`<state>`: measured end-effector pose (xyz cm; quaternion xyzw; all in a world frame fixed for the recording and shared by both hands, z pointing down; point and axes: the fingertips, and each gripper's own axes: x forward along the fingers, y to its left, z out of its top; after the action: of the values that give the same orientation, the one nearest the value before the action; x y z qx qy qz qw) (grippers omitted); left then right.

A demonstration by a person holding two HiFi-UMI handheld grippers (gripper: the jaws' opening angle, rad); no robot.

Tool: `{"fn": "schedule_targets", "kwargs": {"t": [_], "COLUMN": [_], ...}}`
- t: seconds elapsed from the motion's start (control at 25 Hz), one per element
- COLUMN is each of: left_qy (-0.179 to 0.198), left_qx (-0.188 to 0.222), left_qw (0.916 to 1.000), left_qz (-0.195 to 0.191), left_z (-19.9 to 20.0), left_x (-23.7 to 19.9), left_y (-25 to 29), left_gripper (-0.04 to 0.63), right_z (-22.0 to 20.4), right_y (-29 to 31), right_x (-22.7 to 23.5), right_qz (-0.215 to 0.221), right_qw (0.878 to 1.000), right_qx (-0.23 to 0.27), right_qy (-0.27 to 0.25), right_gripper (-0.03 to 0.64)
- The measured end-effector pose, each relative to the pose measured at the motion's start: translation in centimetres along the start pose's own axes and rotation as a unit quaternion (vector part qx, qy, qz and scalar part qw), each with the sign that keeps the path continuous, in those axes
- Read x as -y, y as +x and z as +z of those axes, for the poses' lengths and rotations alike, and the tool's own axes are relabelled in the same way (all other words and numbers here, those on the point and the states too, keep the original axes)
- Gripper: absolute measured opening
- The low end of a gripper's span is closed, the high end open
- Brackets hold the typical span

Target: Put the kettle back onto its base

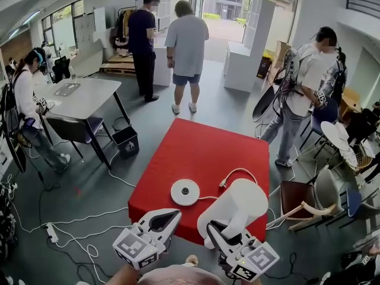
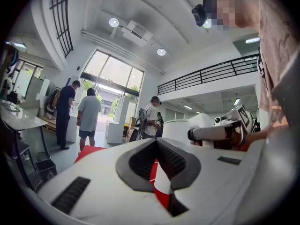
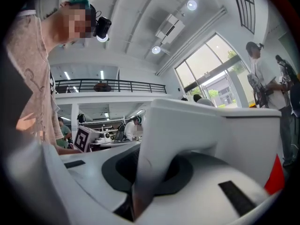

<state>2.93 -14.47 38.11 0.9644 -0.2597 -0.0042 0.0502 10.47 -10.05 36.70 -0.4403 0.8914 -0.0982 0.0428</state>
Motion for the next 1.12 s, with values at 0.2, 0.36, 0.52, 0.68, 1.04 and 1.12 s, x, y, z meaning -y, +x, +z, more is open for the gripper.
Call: {"fn": "schedule_targets", "kwargs": {"t": [0.2, 0.36, 0.52, 0.68, 1.04, 1.12], "left_qy": [0.001, 0.003, 0.003, -0.002, -0.014, -0.015], "left_qx": [0.006, 0.002, -0.004, -0.014, -0.025, -0.025], "left_qw": [0.9999, 0.9997, 0.9996, 0.9994, 0.9992, 0.9992], "left_qz": [0.016, 0.024, 0.026, 0.031, 0.027, 0.026], "left_z": [0.1, 0.1, -0.3, -0.6, -1.2, -1.3], "left_x": [-1.0, -2.0, -3.3, -4.7, -6.8, -7.4], "left_y": [3.0, 4.6, 5.1, 5.7, 6.4, 6.4], "left_gripper": [-0.015, -0.015, -0.015, -0.015, -0.015, -0.015], "right_z": [0.2, 0.3, 0.0, -0.2, -0.1, 0.0], "right_y": [0.6, 1.7, 2.8, 3.8, 5.8, 6.6], "right_x": [2.3, 3.8, 4.5, 5.5, 6.9, 7.1], "right_qz": [0.014, 0.024, 0.028, 0.026, 0.017, 0.017], "right_qw": [1.0, 1.0, 1.0, 0.999, 1.0, 1.0], "right_qx": [-0.005, -0.009, -0.011, -0.018, -0.016, -0.016], "right_qy": [0.002, -0.002, -0.002, 0.008, 0.018, 0.015], "right_gripper": [0.054, 0.054, 0.053, 0.054, 0.057, 0.057]}}
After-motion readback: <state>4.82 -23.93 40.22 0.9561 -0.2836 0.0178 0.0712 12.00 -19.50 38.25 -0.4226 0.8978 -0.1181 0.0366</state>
